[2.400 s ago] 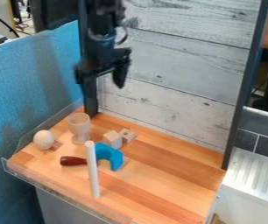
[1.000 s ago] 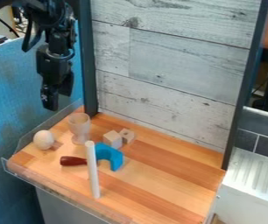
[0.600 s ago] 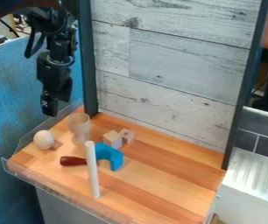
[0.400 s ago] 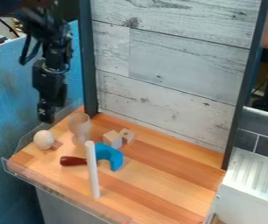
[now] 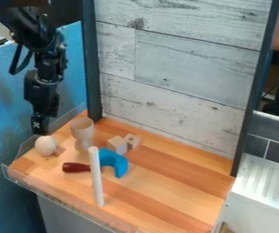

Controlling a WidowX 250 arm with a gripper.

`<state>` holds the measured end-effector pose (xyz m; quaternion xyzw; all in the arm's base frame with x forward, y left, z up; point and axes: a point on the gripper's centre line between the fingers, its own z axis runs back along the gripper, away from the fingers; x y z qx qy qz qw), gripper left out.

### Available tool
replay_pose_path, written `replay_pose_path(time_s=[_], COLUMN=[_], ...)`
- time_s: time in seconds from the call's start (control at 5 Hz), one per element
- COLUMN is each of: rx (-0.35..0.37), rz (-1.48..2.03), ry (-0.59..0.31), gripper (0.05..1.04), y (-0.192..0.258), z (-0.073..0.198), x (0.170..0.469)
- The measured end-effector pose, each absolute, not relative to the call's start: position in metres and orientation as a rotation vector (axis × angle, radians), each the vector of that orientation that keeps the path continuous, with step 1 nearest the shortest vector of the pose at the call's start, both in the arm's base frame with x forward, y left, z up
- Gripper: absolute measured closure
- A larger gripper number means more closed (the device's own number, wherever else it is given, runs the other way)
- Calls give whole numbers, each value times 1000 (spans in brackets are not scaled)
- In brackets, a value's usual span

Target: Put the ball in the cup

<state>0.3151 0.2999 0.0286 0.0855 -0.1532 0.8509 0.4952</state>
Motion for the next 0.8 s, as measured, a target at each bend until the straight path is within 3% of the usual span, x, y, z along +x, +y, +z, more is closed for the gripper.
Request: replay_pose_path(time_s=[0.4, 0.8], rx=[192, 176], rz=[2172, 2191], ry=[-368, -436], gripper=[84, 84], y=[302, 303], z=[7, 13], x=[294, 307])
